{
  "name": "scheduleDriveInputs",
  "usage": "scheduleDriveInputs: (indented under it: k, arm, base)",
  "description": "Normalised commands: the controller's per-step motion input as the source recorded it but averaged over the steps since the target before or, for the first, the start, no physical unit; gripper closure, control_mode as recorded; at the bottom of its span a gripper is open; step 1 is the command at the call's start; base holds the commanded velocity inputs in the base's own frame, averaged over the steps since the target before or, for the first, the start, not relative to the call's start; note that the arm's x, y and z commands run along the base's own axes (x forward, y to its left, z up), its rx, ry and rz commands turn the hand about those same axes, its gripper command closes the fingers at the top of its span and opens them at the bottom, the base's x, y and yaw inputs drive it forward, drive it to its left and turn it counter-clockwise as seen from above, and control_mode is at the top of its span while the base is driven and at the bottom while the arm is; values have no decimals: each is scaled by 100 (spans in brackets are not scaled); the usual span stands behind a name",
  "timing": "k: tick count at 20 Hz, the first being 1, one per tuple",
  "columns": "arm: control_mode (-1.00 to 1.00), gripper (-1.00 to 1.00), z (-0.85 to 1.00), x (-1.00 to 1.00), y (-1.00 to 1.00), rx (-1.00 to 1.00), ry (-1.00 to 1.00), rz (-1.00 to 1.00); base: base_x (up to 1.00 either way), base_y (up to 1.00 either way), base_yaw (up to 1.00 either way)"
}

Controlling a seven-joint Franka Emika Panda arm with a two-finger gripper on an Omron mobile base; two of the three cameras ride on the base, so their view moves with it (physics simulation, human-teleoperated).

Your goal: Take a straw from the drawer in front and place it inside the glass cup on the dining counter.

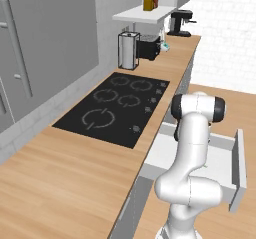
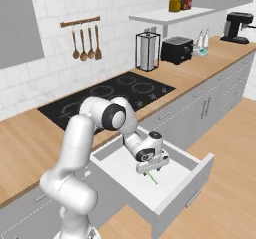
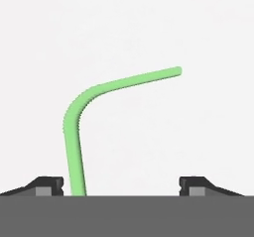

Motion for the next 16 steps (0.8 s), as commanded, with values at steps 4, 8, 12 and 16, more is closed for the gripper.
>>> scheduleDriveInputs:
  k: [4, 8, 12, 16]
  arm:
    - [-100, 100, -25, 0, 0, 0, 0, 0]
    - [-100, 100, -22, -1, 1, 0, -3, 0]
    - [-100, 100, -23, -16, 13, 0, -13, 0]
    - [-100, 100, -22, -10, 14, 0, -6, 0]
  base:
    - [0, 0, 0]
    - [0, 0, 0]
    - [0, 0, 0]
    - [0, 0, 0]
